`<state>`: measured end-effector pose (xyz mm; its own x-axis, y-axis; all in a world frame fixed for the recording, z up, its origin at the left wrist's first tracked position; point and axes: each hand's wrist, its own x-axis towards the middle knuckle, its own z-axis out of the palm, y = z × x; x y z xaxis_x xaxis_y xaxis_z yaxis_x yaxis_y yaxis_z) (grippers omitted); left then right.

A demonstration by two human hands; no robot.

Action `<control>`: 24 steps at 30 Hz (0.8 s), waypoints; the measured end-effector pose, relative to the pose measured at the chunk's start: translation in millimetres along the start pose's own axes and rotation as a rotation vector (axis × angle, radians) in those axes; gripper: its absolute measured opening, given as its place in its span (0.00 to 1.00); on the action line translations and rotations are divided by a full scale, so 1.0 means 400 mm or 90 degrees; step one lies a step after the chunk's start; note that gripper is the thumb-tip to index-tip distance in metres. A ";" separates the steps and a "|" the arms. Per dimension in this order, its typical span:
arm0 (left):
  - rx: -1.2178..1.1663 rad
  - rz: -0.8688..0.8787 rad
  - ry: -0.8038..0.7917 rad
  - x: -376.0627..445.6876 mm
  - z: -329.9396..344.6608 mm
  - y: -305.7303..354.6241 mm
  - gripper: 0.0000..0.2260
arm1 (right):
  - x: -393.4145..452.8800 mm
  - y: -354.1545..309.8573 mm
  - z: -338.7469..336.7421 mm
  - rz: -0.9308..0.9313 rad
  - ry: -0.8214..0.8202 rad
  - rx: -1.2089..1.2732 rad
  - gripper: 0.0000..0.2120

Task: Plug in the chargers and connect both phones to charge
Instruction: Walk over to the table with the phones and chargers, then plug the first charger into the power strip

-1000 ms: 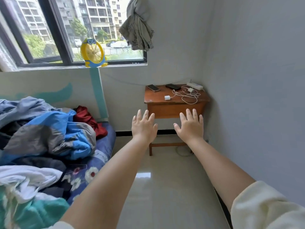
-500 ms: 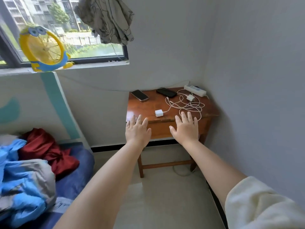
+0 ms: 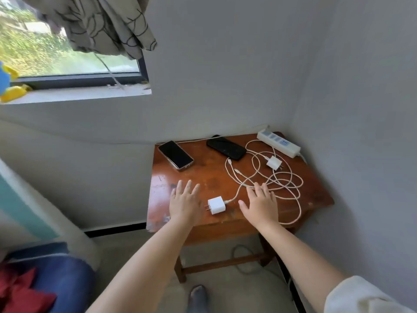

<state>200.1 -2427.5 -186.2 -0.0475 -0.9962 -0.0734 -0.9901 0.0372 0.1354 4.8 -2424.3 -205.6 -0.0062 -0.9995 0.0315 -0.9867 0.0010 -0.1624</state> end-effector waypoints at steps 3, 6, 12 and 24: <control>-0.014 0.036 -0.021 0.126 0.026 -0.019 0.22 | 0.093 0.025 0.022 0.065 -0.027 0.002 0.25; -0.032 0.069 -0.039 0.255 0.045 -0.027 0.22 | 0.165 0.062 0.036 0.124 -0.040 0.008 0.24; -0.072 0.106 -0.126 0.426 0.102 0.035 0.22 | 0.255 0.145 0.043 0.181 -0.052 -0.009 0.24; -0.057 0.123 -0.122 0.490 0.201 0.108 0.24 | 0.489 0.287 0.046 0.025 -0.058 -0.057 0.17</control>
<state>137.4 -2614.9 -274.1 -0.2667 -0.9378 -0.2222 -0.9451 0.2093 0.2508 -106.8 -2620.5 -236.1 -0.0340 -0.9974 -0.0641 -0.9966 0.0387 -0.0733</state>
